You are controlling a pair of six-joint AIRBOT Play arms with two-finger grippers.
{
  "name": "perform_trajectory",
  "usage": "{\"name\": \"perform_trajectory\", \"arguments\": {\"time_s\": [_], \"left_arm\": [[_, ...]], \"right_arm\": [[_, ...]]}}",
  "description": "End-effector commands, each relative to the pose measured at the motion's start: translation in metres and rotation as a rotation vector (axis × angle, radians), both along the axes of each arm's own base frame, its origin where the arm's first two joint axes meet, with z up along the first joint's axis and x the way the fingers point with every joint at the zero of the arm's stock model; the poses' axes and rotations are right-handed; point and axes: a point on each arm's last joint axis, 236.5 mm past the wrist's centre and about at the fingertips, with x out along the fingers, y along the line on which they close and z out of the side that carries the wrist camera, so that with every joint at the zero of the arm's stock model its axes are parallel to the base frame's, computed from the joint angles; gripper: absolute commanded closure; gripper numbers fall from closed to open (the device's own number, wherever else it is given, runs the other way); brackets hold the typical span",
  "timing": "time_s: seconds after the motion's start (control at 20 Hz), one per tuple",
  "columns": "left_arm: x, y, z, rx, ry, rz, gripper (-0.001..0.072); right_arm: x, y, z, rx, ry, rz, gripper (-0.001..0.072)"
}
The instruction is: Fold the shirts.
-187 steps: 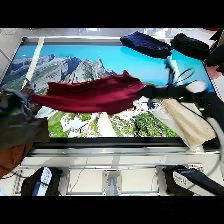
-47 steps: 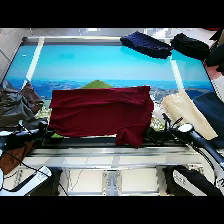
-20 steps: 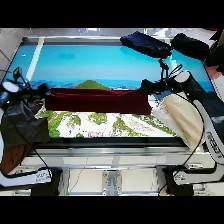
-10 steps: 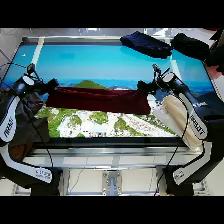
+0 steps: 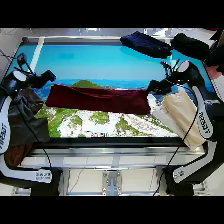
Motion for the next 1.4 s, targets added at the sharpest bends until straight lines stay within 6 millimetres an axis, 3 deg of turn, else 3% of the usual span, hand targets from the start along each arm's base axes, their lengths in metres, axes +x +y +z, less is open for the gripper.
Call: {"name": "perform_trajectory", "arguments": {"time_s": [0.0, 0.1, 0.2, 0.35, 0.5, 0.7, 0.9, 1.0, 1.1, 1.15, 1.2, 1.25, 1.3, 1.35], "left_arm": [[-0.005, -0.017, 0.061, 0.139, -0.138, -0.134, 0.0011], [-0.004, -0.032, 0.082, 0.182, -0.200, -0.178, 0.0010], [-0.002, -0.046, 0.085, 0.183, -0.216, -0.199, 0.0011], [-0.001, -0.070, 0.078, 0.176, -0.206, -0.246, 0.0012], [-0.003, -0.090, 0.078, 0.172, -0.209, -0.283, 0.0012], [-0.004, -0.101, 0.078, 0.170, -0.210, -0.304, 0.0012], [-0.005, -0.109, 0.077, 0.168, -0.210, -0.319, 0.0012], [-0.005, -0.115, 0.074, 0.166, -0.205, -0.331, 0.0012], [-0.005, -0.122, 0.062, 0.160, -0.178, -0.348, 0.0012], [-0.007, -0.126, 0.052, 0.155, -0.152, -0.362, 0.0012], [-0.010, -0.131, 0.038, 0.146, -0.111, -0.383, 0.0013], [-0.015, -0.138, 0.021, 0.136, -0.062, -0.408, 0.0015], [-0.021, -0.145, 0.004, 0.126, -0.010, -0.434, 0.0050], [-0.028, -0.152, -0.013, 0.115, 0.043, -0.462, 0.0276]], "right_arm": [[-0.034, -0.036, -0.003, 0.008, 0.135, -0.041, 0.0078], [-0.015, -0.018, -0.010, 0.141, 0.067, -0.099, 0.0077], [-0.001, 0.001, -0.017, 0.235, 0.019, -0.100, 0.0077], [0.000, 0.016, -0.045, 0.272, 0.072, -0.100, 0.0009], [-0.001, 0.019, -0.066, 0.272, 0.108, -0.105, 0.0010], [0.005, 0.027, -0.073, 0.264, 0.081, -0.088, 0.0017], [0.010, 0.062, -0.069, 0.286, 0.034, -0.027, 0.0033], [0.014, 0.080, -0.068, 0.291, 0.013, -0.013, 0.0142], [0.013, 0.097, -0.064, 0.312, 0.010, 0.004, 0.0159], [0.012, 0.106, -0.059, 0.340, 0.011, 0.004, 0.0274], [0.013, 0.113, -0.052, 0.375, 0.011, -0.003, 0.0564], [0.013, 0.118, -0.043, 0.407, 0.010, -0.003, 0.0677], [0.011, 0.121, -0.032, 0.427, 0.006, 0.016, 0.0688], [0.008, 0.123, -0.020, 0.434, -0.001, 0.047, 0.0689]]}}
